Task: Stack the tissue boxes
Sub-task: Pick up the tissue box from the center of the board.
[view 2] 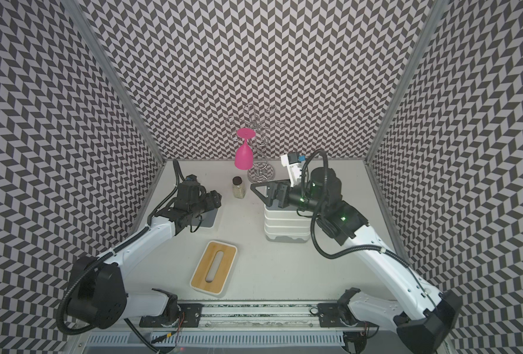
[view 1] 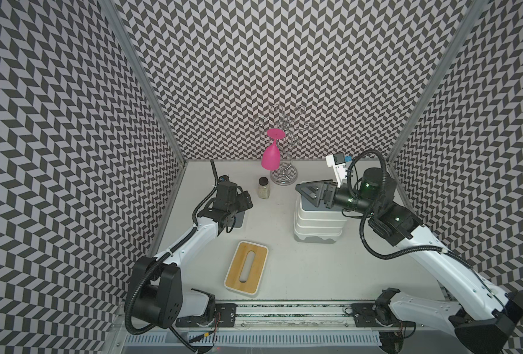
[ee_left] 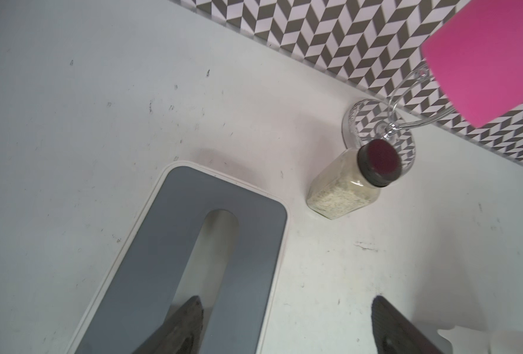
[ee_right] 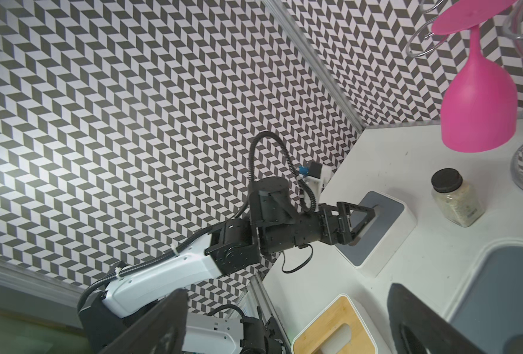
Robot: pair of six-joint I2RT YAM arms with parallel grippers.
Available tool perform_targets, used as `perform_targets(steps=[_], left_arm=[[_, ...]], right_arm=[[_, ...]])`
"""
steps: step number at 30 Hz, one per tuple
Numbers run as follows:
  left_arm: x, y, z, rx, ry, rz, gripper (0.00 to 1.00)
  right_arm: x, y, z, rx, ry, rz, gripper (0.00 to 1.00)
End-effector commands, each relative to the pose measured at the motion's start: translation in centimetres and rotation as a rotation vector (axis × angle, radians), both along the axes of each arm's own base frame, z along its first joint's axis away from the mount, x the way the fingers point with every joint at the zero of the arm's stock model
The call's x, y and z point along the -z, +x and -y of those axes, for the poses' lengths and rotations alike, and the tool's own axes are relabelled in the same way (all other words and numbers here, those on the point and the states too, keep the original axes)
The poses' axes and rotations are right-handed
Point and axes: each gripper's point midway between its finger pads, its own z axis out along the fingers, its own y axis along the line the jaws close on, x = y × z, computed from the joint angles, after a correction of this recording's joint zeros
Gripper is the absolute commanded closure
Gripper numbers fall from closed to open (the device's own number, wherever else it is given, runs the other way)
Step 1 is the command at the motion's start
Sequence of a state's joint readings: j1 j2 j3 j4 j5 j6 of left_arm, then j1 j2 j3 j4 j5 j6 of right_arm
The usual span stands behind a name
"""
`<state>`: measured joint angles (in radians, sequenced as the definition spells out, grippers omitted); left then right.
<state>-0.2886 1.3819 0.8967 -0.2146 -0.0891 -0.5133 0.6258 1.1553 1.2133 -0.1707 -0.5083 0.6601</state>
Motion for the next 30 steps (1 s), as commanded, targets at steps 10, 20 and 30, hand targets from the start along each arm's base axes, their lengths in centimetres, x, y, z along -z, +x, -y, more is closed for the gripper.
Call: perform_targets(steps=[10, 20, 30], left_arm=[[5.0, 1.3, -0.2, 0.005, 0.033, -0.099, 0.15], [7.3, 1.9, -0.1, 0.004, 0.08, -0.148, 0.22], [8.6, 2.3, -1.1, -0.028, 0.17, -0.18, 0.36]], right_arm=[[-2.2, 0.1, -2.7, -0.072, 0.056, 0.018, 0.01], [-1.7, 0.3, -2.8, -0.059, 0.037, 0.004, 0.01], [-1.9, 0.4, -2.5, -0.041, 0.025, 0.005, 0.01]])
